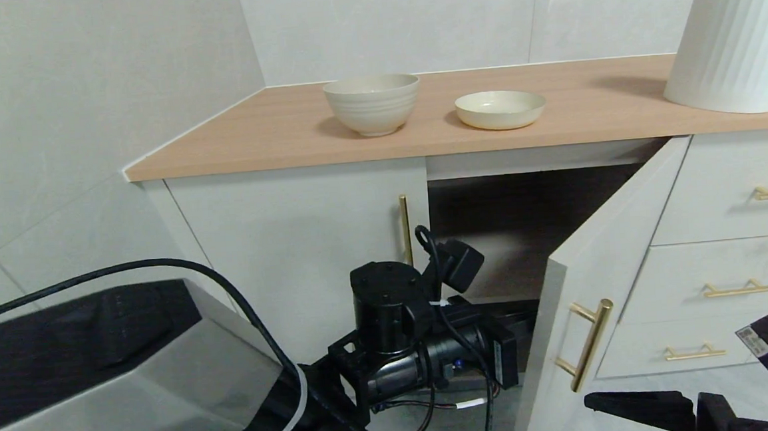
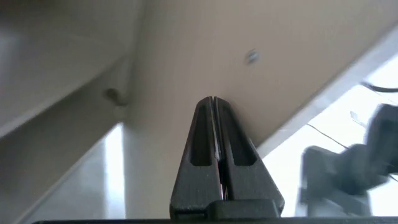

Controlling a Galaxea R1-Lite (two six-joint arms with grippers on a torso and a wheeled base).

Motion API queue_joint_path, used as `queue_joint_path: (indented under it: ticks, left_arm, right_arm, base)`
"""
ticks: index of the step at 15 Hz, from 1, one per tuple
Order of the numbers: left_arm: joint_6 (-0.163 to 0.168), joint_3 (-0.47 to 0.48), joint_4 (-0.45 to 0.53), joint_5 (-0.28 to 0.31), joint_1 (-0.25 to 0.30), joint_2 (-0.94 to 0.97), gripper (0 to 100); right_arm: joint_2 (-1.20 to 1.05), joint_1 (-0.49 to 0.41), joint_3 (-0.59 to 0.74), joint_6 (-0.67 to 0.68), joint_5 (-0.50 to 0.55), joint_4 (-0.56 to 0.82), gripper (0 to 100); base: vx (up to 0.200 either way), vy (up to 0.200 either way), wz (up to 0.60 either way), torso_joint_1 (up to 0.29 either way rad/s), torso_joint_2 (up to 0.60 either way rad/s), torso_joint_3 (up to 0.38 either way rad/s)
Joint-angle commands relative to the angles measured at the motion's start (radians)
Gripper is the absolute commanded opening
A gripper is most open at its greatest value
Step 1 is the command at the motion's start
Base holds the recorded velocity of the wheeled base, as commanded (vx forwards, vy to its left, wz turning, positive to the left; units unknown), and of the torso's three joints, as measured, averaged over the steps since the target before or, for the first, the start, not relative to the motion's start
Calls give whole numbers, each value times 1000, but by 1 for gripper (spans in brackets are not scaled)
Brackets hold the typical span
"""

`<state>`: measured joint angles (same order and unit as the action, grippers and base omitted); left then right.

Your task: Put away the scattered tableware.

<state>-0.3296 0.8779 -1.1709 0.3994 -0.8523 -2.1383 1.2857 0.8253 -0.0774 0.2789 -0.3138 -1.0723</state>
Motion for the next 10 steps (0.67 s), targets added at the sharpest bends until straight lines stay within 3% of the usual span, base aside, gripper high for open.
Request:
queue_joint_path:
  ticks: [1, 10]
  left_arm:
    - [1, -10, 0, -1, -31, 26, 0]
    - [0, -25, 0, -1, -39, -14, 0]
  right_arm:
    - [-39, 28, 5, 0, -1, 0, 100]
    - [-54, 51, 28, 0, -41, 0, 100]
  base:
    - [0, 0, 0, 0, 0, 0]
    - [0, 0, 0, 0, 0, 0]
